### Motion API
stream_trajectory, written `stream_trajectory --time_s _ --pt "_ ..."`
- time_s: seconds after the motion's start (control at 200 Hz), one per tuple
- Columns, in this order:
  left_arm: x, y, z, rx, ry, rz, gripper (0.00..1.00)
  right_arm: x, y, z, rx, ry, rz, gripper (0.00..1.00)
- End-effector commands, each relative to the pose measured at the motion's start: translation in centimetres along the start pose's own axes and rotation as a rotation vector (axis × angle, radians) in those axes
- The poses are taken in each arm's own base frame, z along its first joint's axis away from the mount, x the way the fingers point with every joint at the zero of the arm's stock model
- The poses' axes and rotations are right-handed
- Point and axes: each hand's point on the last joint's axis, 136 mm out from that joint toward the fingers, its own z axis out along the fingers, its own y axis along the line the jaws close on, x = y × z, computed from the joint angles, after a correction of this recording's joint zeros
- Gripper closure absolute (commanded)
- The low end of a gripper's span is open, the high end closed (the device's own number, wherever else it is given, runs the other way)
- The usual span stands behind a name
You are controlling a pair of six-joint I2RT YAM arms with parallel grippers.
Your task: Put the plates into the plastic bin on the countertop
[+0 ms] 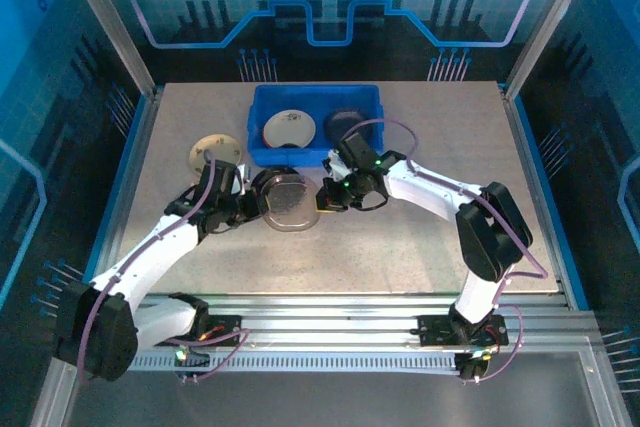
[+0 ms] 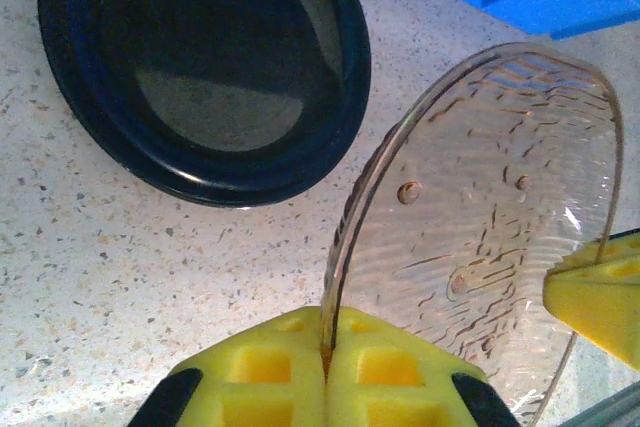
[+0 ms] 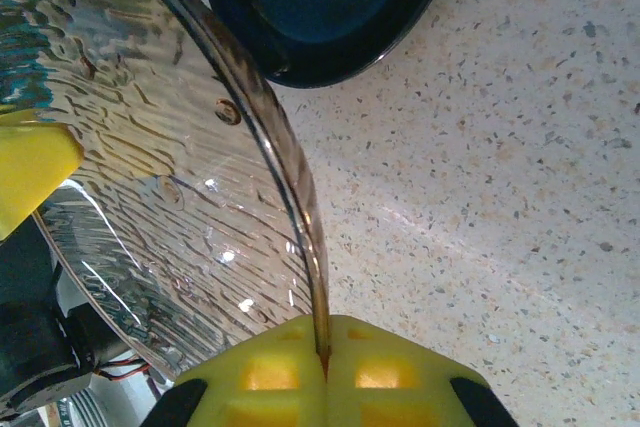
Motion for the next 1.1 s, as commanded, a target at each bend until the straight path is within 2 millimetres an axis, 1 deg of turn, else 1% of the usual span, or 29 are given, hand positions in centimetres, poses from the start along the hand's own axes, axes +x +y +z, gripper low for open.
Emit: stream_trajectory --time_s 0.0,0.025,0.13,0.195,0.285,0.34,0.41,0.43,0.48,0.545,0.595,0.69,0.876,0.981,1.091 --pt "-2.5 -2.1 -1.1 0.047 -0.079 0.031 1.0 0.1 0.2 -1.1 -0.035 -0.006 0.018 0.96" --pt "-2.7 -2.4 -1.2 0.052 -0.083 0.032 1.0 0.0 0.0 -1.3 -0.036 -0.012 0.02 0.92" --pt "-4.0 -3.8 -1.8 0.08 -0.105 0.049 1.0 -0.4 -0.7 -2.1 -0.026 -0.03 0.039 0.67" --pt "-5.0 -4.6 -2.1 0.092 -0.126 0.061 1.0 -0.8 -1.3 -3.3 -0.017 -0.058 0.051 0.53" --pt "-6.5 -5.7 -2.1 0.105 -0.151 0.073 1.0 -1.3 -2.2 -5.7 -0.013 -0.125 0.069 0.44" --pt "-7.5 -6.6 -2.1 0.119 -0.164 0.081 1.0 -1.7 -2.9 -7.5 -0.005 -0.178 0.088 0.43" --pt "-9.1 -7.7 -1.9 0.132 -0.179 0.093 1.0 -2.1 -3.8 -10.3 0.017 -0.269 0.102 0.42" --pt "-9.6 -8.0 -1.8 0.134 -0.182 0.098 1.0 -2.1 -4.1 -11.0 0.027 -0.294 0.109 0.4" --pt "-10.9 -8.8 -1.2 0.133 -0.19 0.109 1.0 -2.3 -4.8 -12.7 0.046 -0.354 0.118 0.4" --pt "-12.8 -9.7 -0.3 0.127 -0.198 0.117 1.0 -2.3 -5.7 -14.4 0.059 -0.407 0.137 0.4" --pt "-14.3 -10.5 0.7 0.131 -0.198 0.122 1.0 -2.2 -6.3 -15.0 0.063 -0.426 0.155 0.4" --pt "-16.7 -12.5 2.6 0.165 -0.189 0.124 1.0 -1.8 -7.4 -15.4 0.065 -0.439 0.187 0.4" --pt "-20.2 -15.4 6.3 0.201 -0.166 0.127 1.0 -1.1 -8.8 -15.1 0.052 -0.45 0.231 0.4" --pt "-21.6 -16.4 8.6 0.204 -0.151 0.123 1.0 -1.0 -9.5 -15.0 0.054 -0.453 0.25 0.4" --pt "-22.3 -16.9 11.4 0.203 -0.123 0.099 1.0 -1.1 -10.4 -14.9 0.067 -0.462 0.268 0.4"
